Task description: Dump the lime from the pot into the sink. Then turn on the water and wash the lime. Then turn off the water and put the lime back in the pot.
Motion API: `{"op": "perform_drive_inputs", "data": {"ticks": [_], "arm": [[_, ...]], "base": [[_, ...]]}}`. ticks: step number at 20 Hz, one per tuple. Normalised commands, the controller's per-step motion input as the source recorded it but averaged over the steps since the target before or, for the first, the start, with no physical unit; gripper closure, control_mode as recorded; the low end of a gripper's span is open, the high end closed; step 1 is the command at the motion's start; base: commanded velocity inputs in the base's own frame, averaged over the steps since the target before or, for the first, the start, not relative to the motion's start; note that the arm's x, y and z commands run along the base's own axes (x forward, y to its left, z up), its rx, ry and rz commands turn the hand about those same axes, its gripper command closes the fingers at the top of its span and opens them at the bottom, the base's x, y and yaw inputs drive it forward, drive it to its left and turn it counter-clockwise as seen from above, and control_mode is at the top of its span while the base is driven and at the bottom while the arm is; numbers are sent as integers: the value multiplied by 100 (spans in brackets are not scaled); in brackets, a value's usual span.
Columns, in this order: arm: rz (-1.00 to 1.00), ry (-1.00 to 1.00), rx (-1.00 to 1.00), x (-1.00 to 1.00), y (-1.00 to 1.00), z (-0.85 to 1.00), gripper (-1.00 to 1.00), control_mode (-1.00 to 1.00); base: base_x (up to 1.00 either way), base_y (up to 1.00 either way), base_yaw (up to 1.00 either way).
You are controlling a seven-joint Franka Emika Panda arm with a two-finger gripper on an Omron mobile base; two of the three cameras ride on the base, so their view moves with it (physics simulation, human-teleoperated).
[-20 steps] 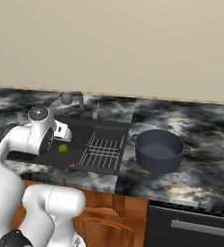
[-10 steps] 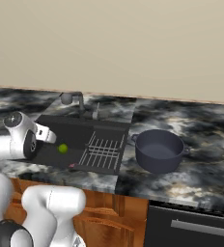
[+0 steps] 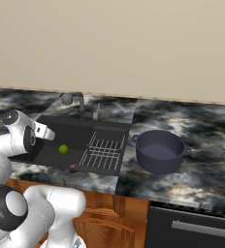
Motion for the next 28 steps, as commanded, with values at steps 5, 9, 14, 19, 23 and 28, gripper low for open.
{"op": "perform_drive_inputs", "data": {"ticks": [5, 9, 14, 19, 23, 28], "arm": [[-3, 11, 0, 36, 2, -9, -100, -100], [0, 19, 0, 24, 0, -34, -100, -100], [0, 16, 0, 17, 1, -41, -100, -100], [0, 4, -2, 14, 5, -38, -100, -100], [0, 0, -2, 22, 4, -31, -100, -100], [0, 0, -3, 26, 4, -30, -100, -100]], "base": [[0, 0, 0], [0, 0, 0], [0, 0, 0], [0, 0, 0], [0, 0, 0], [0, 0, 0]]}}
